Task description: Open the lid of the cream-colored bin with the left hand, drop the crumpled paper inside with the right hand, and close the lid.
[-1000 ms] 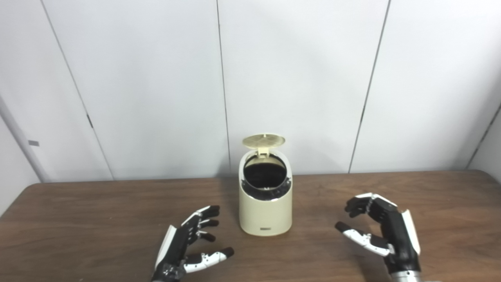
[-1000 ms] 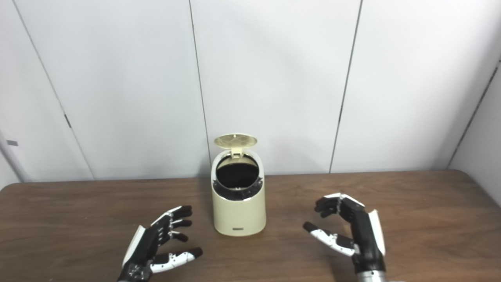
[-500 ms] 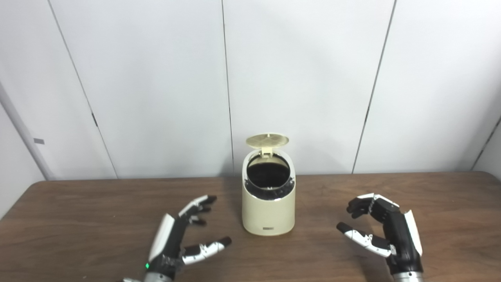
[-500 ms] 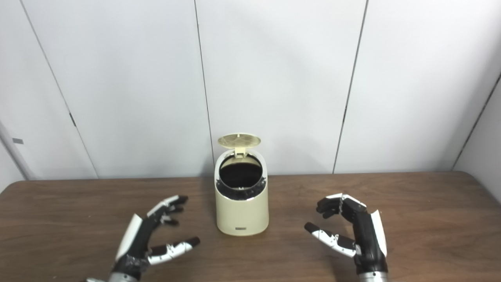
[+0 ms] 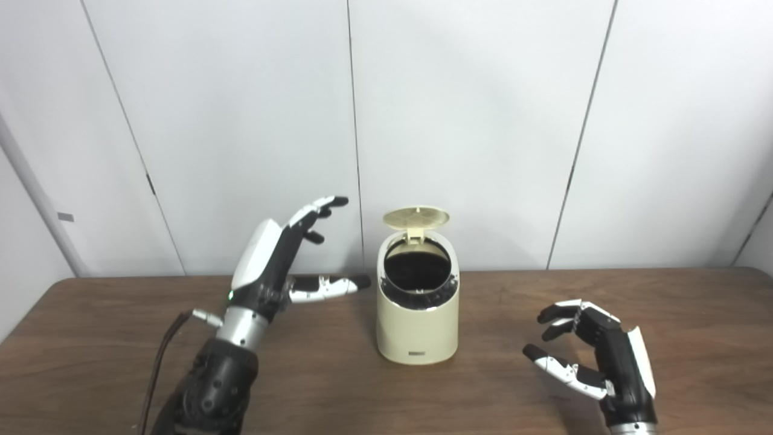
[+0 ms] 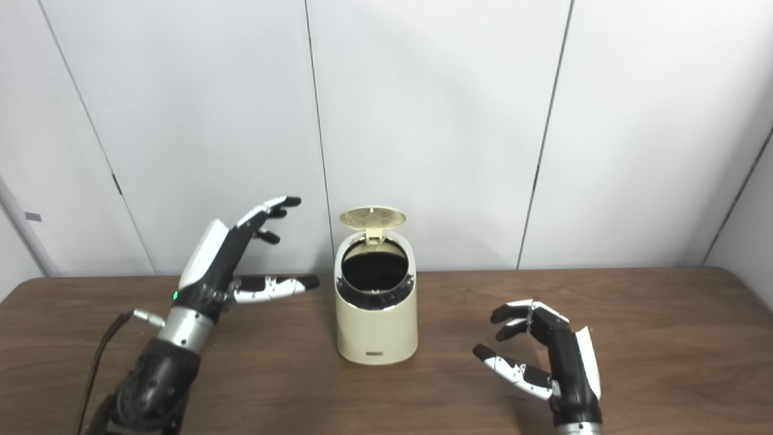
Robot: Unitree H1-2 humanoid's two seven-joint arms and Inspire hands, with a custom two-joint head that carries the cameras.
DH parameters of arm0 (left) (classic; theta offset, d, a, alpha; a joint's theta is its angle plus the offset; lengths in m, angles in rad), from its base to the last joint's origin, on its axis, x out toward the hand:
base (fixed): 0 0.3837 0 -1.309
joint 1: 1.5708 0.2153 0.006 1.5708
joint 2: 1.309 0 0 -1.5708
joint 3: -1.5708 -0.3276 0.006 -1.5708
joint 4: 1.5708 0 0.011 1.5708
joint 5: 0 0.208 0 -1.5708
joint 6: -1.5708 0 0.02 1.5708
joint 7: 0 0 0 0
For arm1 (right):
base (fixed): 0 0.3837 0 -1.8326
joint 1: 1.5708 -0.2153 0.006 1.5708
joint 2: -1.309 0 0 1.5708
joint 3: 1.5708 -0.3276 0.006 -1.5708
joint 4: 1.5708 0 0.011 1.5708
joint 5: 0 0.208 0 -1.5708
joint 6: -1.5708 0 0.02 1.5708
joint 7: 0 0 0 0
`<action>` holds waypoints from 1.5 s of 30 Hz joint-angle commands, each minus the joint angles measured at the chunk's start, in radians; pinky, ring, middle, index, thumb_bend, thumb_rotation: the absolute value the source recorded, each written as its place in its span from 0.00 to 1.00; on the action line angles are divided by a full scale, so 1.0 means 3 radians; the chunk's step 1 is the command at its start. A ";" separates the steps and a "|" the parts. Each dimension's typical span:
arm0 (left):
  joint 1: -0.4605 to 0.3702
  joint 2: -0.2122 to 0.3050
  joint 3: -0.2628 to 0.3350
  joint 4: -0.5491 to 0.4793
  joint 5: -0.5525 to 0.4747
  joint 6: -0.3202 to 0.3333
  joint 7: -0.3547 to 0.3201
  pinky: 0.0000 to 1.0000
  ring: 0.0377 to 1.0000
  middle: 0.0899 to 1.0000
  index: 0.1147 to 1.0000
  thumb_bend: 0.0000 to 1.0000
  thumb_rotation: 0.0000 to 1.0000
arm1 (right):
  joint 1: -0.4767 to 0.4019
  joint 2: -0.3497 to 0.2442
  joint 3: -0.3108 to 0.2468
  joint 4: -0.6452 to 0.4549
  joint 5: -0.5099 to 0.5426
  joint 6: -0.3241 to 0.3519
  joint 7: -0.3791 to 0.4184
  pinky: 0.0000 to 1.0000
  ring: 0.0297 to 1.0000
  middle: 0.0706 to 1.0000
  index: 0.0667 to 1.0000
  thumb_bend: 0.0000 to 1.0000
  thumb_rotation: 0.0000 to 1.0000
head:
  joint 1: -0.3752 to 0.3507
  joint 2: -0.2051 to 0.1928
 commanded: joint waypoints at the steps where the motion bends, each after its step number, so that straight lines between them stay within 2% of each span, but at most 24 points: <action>1: -0.0250 0.0063 -0.0021 -0.0041 0.0061 0.0033 -0.0018 0.69 0.86 0.90 0.88 0.89 0.29 | 0.0018 0.0025 -0.0005 -0.0073 -0.0066 -0.0066 -0.0035 0.44 0.40 0.51 0.49 0.51 0.00 | 0.0002 0.0002; 7: -0.0466 0.0092 -0.0113 0.0038 0.0080 0.0097 -0.0118 0.70 0.86 0.90 0.88 0.89 0.29 | 0.0023 0.0049 -0.0001 -0.0109 -0.0096 -0.0035 -0.0033 0.44 0.40 0.50 0.50 0.51 0.00 | -0.0020 -0.0004; 11: -0.0591 0.0081 -0.0166 0.0120 0.0109 0.0174 -0.0166 0.70 0.87 0.90 0.88 0.91 0.34 | 0.0025 0.0066 0.0000 -0.0143 -0.0160 0.0007 -0.0049 0.43 0.40 0.50 0.50 0.51 0.00 | -0.0036 -0.0011; 19: -0.0737 0.0027 -0.0271 0.0375 0.0102 0.0097 -0.0188 0.73 0.89 0.90 0.87 0.92 0.43 | 0.0016 0.0090 0.0004 -0.0144 -0.0129 -0.0009 -0.0039 0.42 0.40 0.50 0.49 0.51 0.00 | -0.0090 -0.0021; 28: -0.0789 -0.0035 -0.0419 0.0475 0.0159 0.0078 -0.0191 0.76 0.89 0.90 0.88 0.89 0.45 | 0.0017 0.0122 -0.0001 -0.0176 -0.0212 0.0032 -0.0078 0.41 0.40 0.50 0.50 0.51 0.00 | -0.0118 -0.0022; 37: -0.0811 -0.0038 -0.0573 0.0538 0.0207 0.0009 -0.0230 0.71 0.86 0.88 0.87 0.87 0.44 | 0.0010 0.0141 0.0001 -0.0166 -0.0180 0.0014 -0.0074 0.41 0.40 0.50 0.50 0.51 0.00 | -0.0146 -0.0017; 45: -0.0761 0.0008 -0.0663 0.0398 0.0370 0.0068 -0.0293 0.69 0.85 0.86 0.85 0.85 0.44 | 0.0013 0.0157 0.0004 -0.0214 -0.0232 0.0033 -0.0090 0.40 0.40 0.50 0.50 0.51 0.00 | -0.0156 -0.0002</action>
